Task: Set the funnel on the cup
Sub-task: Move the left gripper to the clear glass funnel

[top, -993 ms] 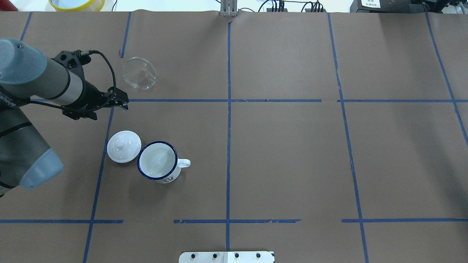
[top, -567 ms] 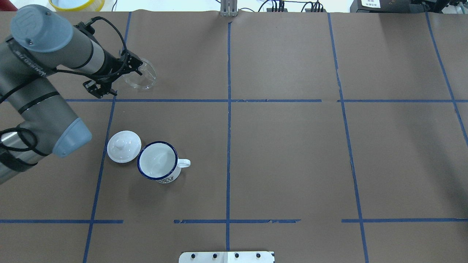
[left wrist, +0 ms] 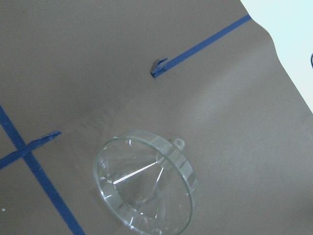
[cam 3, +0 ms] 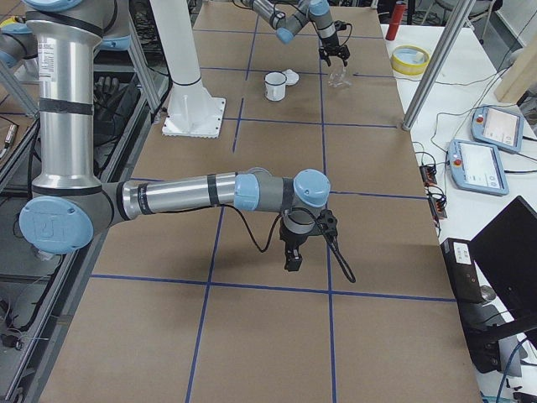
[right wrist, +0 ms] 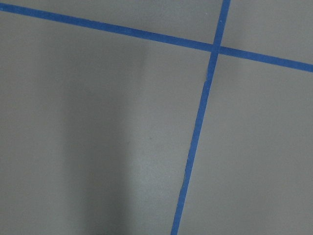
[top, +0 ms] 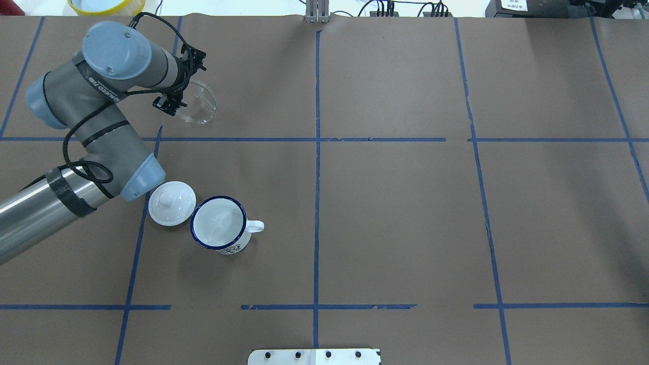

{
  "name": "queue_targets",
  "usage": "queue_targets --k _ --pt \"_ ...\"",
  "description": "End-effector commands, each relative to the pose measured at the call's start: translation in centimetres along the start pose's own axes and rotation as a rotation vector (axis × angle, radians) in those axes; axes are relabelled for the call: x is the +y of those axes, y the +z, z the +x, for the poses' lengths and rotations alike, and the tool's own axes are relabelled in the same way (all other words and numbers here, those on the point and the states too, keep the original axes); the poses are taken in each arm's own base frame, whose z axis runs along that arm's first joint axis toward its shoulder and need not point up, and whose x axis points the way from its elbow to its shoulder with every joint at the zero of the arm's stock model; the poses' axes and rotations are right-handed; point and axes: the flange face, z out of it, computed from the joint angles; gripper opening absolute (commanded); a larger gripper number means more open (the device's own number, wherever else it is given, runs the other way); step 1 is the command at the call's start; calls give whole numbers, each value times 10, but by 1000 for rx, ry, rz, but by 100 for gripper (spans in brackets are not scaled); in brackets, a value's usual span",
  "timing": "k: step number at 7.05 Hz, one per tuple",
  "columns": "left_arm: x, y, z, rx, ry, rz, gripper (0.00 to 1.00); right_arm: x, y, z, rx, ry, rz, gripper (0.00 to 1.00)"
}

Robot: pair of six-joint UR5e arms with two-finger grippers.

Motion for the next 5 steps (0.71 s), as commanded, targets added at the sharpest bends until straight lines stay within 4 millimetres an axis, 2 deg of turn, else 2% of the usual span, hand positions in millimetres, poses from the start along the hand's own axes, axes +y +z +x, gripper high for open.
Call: queue_targets --k 1,3,4,5 --pt "2 20 -2 8 -28 22 100 0 0 0 0 0 0 100" --pt "2 35 0 14 -24 17 97 0 0 0 0 0 0 100" --pt "2 37 0 16 -24 16 79 0 0 0 0 0 0 100" --pt "2 37 0 17 -24 16 54 0 0 0 0 0 0 100"
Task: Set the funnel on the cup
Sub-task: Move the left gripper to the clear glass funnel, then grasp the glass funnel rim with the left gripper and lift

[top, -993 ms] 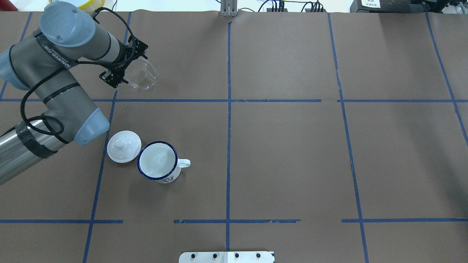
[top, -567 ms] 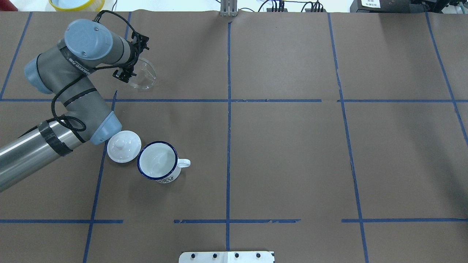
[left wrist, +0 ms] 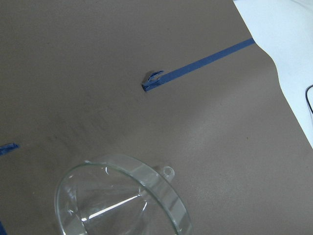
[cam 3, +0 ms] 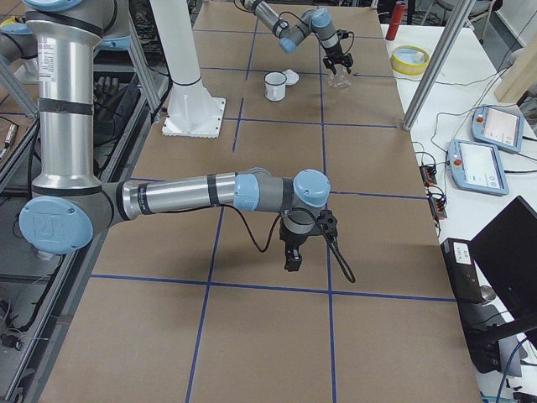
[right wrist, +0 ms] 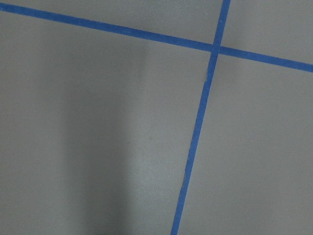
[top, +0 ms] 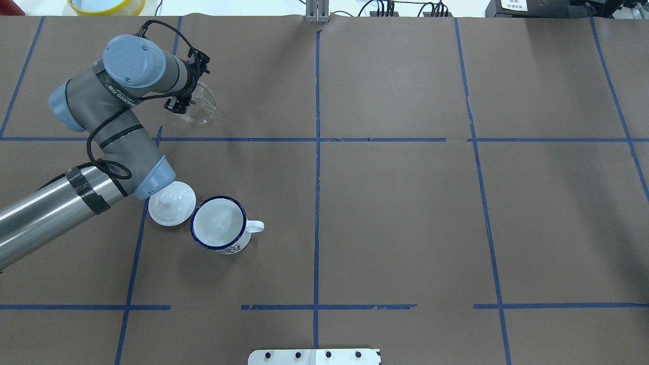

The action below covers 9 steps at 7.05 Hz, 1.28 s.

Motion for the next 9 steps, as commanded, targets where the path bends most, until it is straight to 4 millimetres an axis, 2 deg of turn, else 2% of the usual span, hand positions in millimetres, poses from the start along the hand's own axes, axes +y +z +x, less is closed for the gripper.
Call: queue_targets --k 1,2,3,4,5,6,7,9 --pt "0 2 0 1 2 -1 25 0 0 0 0 0 0 100" --pt "0 -1 2 7 9 -3 0 0 0 0 0 0 0 100" --pt "0 -4 4 13 10 -5 0 0 0 0 0 0 0 100" --pt "3 -32 19 54 3 -29 0 0 0 0 0 0 0 100" --pt "-4 -66 33 98 -5 -50 0 0 0 0 0 0 0 100" --pt "-12 -92 37 68 -10 -86 0 -1 -1 0 0 -1 1 100" --pt "-16 -132 46 40 30 -115 0 0 0 0 0 0 0 100" --pt "2 -210 39 -56 181 -160 0 0 0 0 0 0 0 100"
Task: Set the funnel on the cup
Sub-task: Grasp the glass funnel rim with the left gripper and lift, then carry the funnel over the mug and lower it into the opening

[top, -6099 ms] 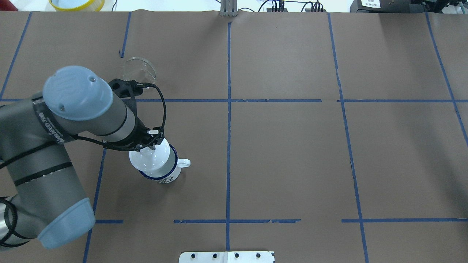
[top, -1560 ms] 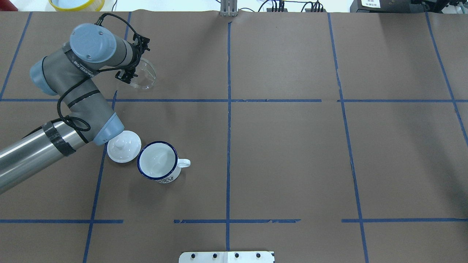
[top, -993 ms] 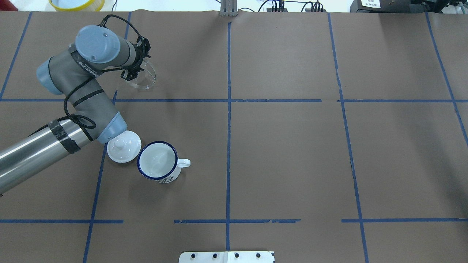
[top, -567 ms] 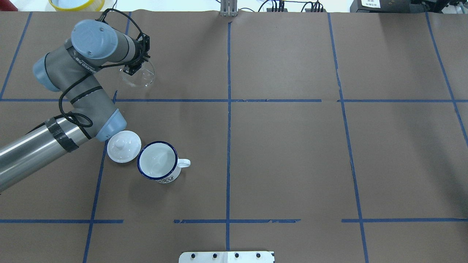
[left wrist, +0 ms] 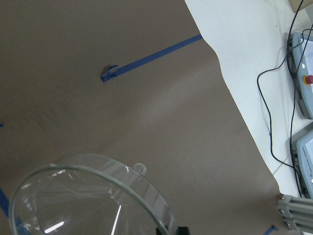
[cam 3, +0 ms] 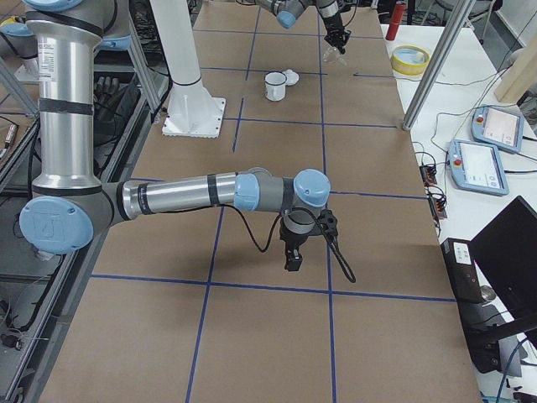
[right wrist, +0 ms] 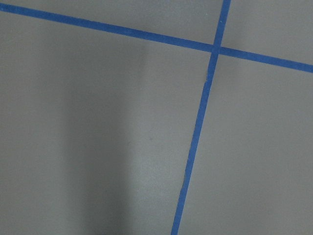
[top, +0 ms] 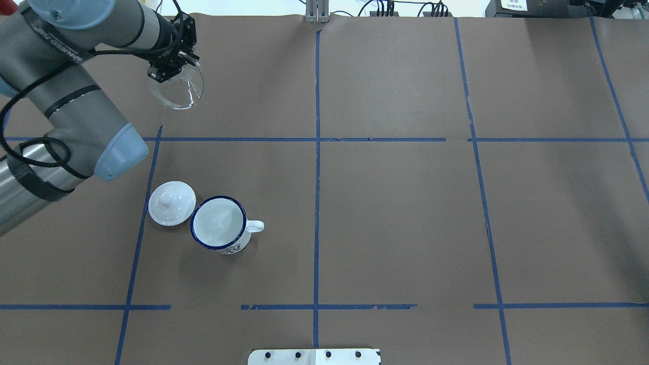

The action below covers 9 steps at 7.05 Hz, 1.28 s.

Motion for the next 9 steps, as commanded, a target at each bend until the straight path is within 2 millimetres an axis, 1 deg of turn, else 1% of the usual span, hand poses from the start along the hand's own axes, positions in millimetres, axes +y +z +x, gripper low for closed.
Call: queue_targets --k 1,2,3,4,5,6,7,8,9 --pt "29 -80 -13 -107 163 -73 0 0 0 0 0 1 1 100" --pt "37 -102 -21 -150 237 -105 0 0 0 0 0 0 -1 100" --pt "45 -116 -29 -193 329 -115 0 0 0 0 0 0 -1 100" --pt "70 -126 -43 -229 446 -163 0 0 0 0 0 0 -1 100" --pt "105 -120 -54 -269 554 -219 0 0 0 0 0 0 -1 100" --pt "136 -107 -69 -298 608 -262 0 0 0 0 0 0 -1 100" --pt "171 -95 -85 -327 654 -312 0 0 0 0 0 2 -1 100" --pt "198 -81 -99 -354 700 -312 0 0 0 0 0 0 -1 100" --pt "225 -63 -114 -409 738 -306 0 0 0 0 0 0 -1 100"
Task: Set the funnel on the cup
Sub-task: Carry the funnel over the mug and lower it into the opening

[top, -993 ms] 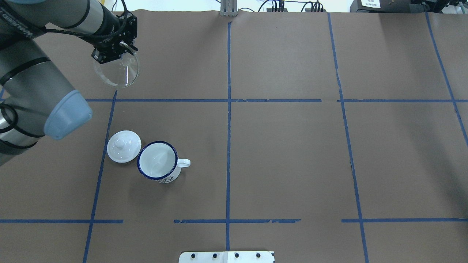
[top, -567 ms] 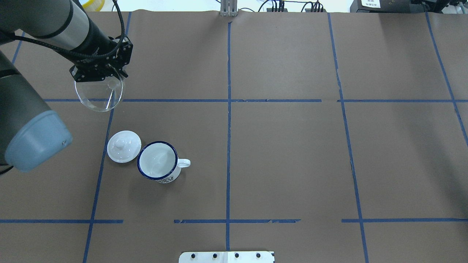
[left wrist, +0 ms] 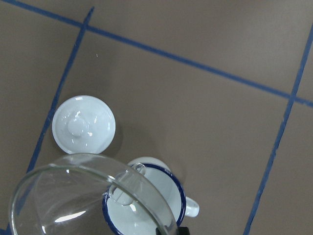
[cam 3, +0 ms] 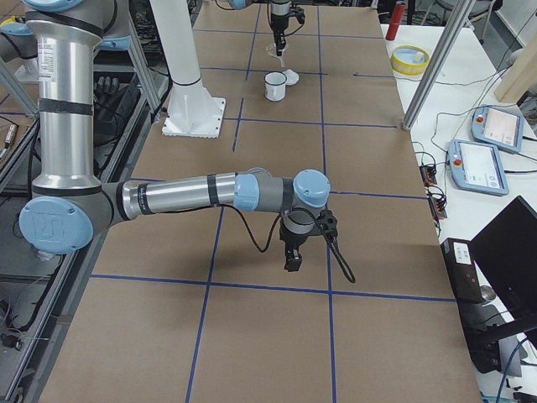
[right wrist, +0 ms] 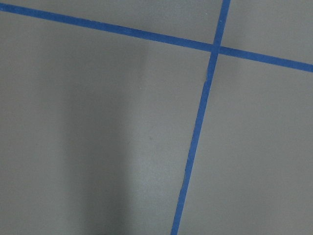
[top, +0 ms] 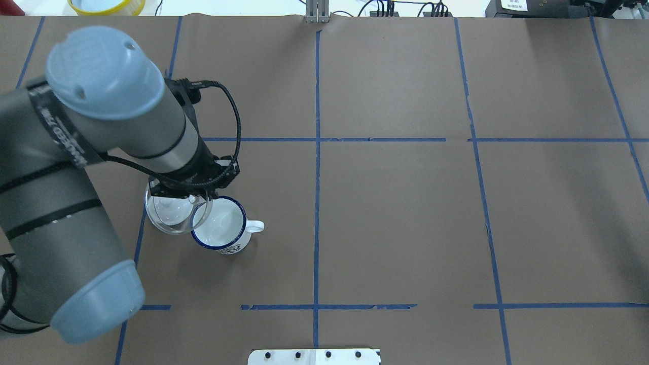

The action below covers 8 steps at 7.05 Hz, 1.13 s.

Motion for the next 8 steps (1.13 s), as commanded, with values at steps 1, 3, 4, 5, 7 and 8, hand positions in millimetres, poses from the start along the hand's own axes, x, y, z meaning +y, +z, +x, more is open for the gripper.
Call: queue_targets --k 1,3,4,5,7,8 --pt "23 41 25 -80 39 -11 0 0 0 0 0 0 0 100" --pt "19 49 29 -93 35 -10 0 0 0 0 0 0 0 100" --pt "14 55 30 -110 34 20 0 0 0 0 0 0 0 100" --pt "11 62 37 -113 35 25 0 0 1 0 0 1 -1 100" --pt "10 65 37 -113 33 23 99 0 0 0 0 0 0 100" --pt "10 65 37 -113 33 25 100 0 0 0 0 0 0 100"
